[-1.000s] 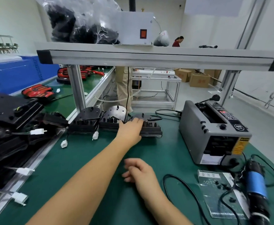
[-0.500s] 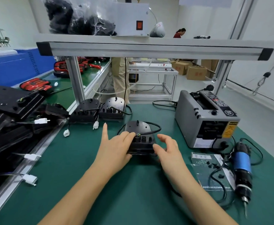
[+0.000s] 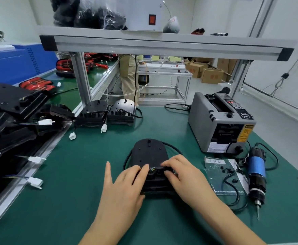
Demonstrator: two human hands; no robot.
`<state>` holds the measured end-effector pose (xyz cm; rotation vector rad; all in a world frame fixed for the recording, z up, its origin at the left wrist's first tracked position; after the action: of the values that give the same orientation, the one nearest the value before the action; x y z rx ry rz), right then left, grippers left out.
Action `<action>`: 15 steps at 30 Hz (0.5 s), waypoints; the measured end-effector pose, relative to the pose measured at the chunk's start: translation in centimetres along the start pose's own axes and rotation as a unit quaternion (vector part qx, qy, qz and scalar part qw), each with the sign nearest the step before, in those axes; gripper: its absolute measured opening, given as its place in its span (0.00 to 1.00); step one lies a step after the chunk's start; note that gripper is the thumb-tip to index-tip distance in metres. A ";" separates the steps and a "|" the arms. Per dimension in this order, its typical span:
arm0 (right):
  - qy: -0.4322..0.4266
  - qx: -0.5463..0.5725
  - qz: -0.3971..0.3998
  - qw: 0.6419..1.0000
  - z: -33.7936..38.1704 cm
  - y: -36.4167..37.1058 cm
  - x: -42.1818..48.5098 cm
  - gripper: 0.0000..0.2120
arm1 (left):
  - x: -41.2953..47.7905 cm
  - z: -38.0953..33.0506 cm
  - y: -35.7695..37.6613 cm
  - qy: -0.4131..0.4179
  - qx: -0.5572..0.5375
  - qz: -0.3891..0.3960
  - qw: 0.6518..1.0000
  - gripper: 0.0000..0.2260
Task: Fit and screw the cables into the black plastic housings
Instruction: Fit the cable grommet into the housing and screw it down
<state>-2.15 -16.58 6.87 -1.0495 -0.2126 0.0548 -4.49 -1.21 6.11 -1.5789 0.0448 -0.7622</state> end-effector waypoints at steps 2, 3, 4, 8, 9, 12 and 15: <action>-0.008 0.004 -0.001 1.000 0.1 0.0 -0.5 0.08 | -0.6 0.0 0.3 -0.008 -0.032 0.017 0.999 0.40; -0.015 0.005 -0.005 1.000 0.1 0.0 -0.8 0.08 | -0.8 0.2 0.3 -0.009 -0.047 0.025 0.999 0.39; -0.021 0.005 -0.010 1.000 0.2 0.0 -1.1 0.08 | -1.1 0.4 0.3 -0.010 -0.067 0.032 0.997 0.38; -0.035 0.018 -0.020 0.999 0.2 0.2 -2.3 0.09 | -1.3 2.4 -0.7 -0.039 -0.172 0.046 0.983 0.23; -0.036 0.026 -0.017 0.999 0.2 0.3 -2.5 0.09 | -1.1 2.7 -1.0 -0.045 -0.189 0.051 0.980 0.21; -0.038 0.053 -0.017 0.998 0.2 0.4 -3.0 0.08 | -0.5 2.4 -1.5 -0.041 -0.202 0.057 0.977 0.15; -0.042 0.069 -0.007 0.997 0.4 0.7 -3.4 0.08 | -0.2 1.8 -2.1 -0.028 -0.212 0.050 0.975 0.08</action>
<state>-5.55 -16.39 5.97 -0.9088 -0.2896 0.0995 -4.57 0.82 7.96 -1.9865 0.2591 -0.6544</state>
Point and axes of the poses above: each hand's wrist, its own x-axis towards the middle knuckle, its own y-axis out of the palm, z = x × y, the point moved 8 cm from there along x, towards the middle knuckle, and after that the axes turned 7 degrees about z, right-handed, at the moved point
